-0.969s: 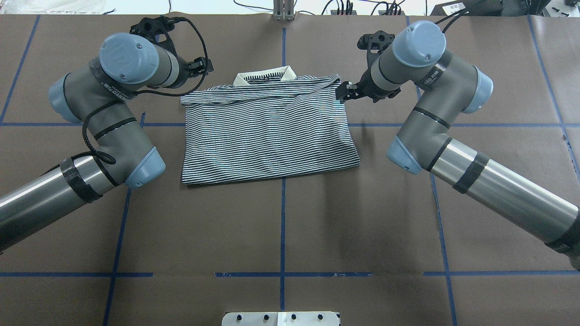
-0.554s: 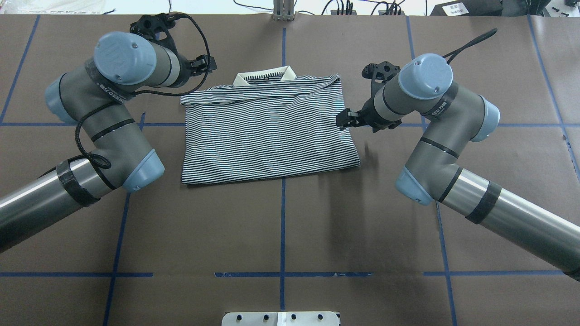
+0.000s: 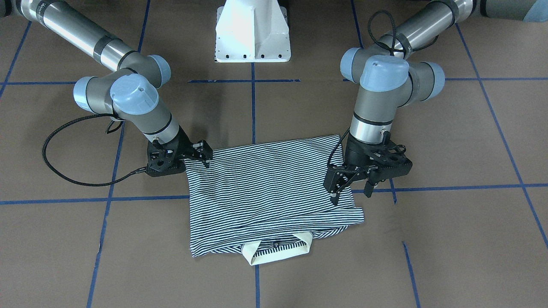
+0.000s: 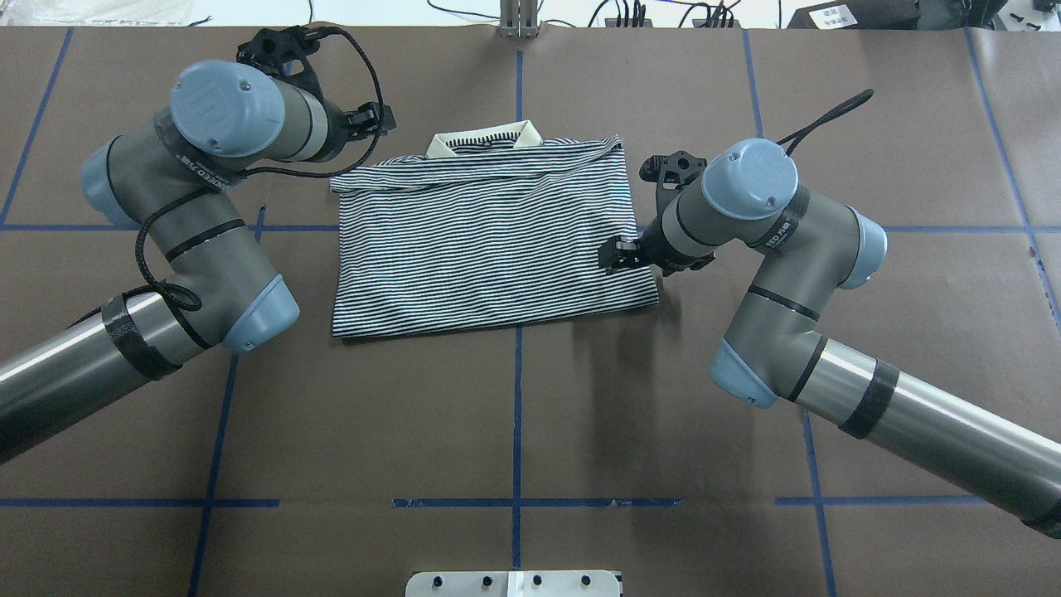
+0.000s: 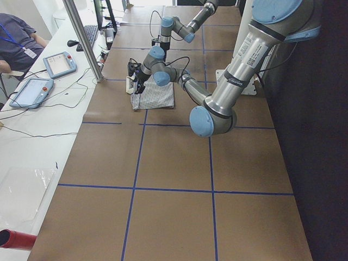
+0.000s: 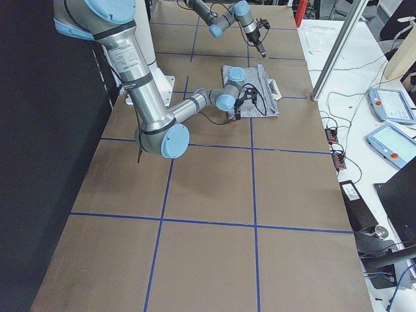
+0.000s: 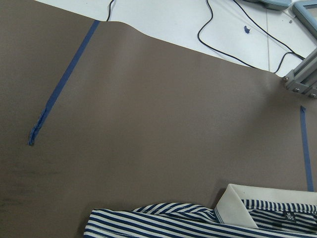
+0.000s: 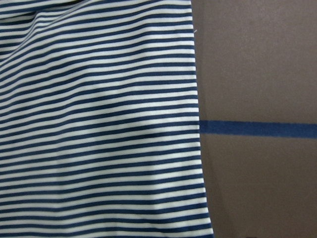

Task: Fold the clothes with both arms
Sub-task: 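Lower the right gripper to the shirt's side edge and grasp it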

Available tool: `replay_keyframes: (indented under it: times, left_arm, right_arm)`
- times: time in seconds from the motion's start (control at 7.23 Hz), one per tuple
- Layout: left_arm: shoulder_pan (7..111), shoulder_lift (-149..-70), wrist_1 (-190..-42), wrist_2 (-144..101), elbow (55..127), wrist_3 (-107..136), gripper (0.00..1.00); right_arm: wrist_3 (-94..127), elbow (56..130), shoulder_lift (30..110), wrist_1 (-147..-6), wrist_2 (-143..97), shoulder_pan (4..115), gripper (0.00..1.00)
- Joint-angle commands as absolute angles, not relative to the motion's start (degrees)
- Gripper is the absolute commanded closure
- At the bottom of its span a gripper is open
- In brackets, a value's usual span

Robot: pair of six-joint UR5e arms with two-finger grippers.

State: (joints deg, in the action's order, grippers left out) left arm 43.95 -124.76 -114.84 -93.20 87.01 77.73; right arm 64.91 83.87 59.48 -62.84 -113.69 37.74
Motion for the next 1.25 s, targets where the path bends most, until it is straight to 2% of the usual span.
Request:
replay_keyframes:
  times: [0.0,0.42,0.69,0.83,0.97,1.11]
  left_arm:
    - [43.9,-124.7,-114.8,-93.3,87.1,77.7,0.00]
    - [43.9,-124.8,-114.8,-93.2,87.1,77.7,0.00]
    - [43.9,-124.8,-114.7,-93.3,87.6,77.8,0.00]
    - [43.9,-124.7,-114.7,-93.7,88.3,77.8,0.00]
    - [43.9,-124.8,-114.7,-93.7,88.4,77.8,0.00]
    - [43.9,-124.8,-114.7,-93.7,88.5,77.9,0.00]
  right_arm:
    - [64.9,84.1,59.6,-62.8,-114.0,37.5,0.08]
    - [64.9,83.9,59.9,-62.9,-114.1,37.4,0.32]
    - [64.8,84.1,60.4,-63.0,-114.2,37.5,0.34]
    - [64.8,84.2,60.3,-63.0,-114.3,37.4,0.49]
    - [64.8,84.1,60.3,-63.1,-115.0,37.4,0.81]
    - [64.8,84.4,60.2,-63.9,-115.9,37.7,1.00]
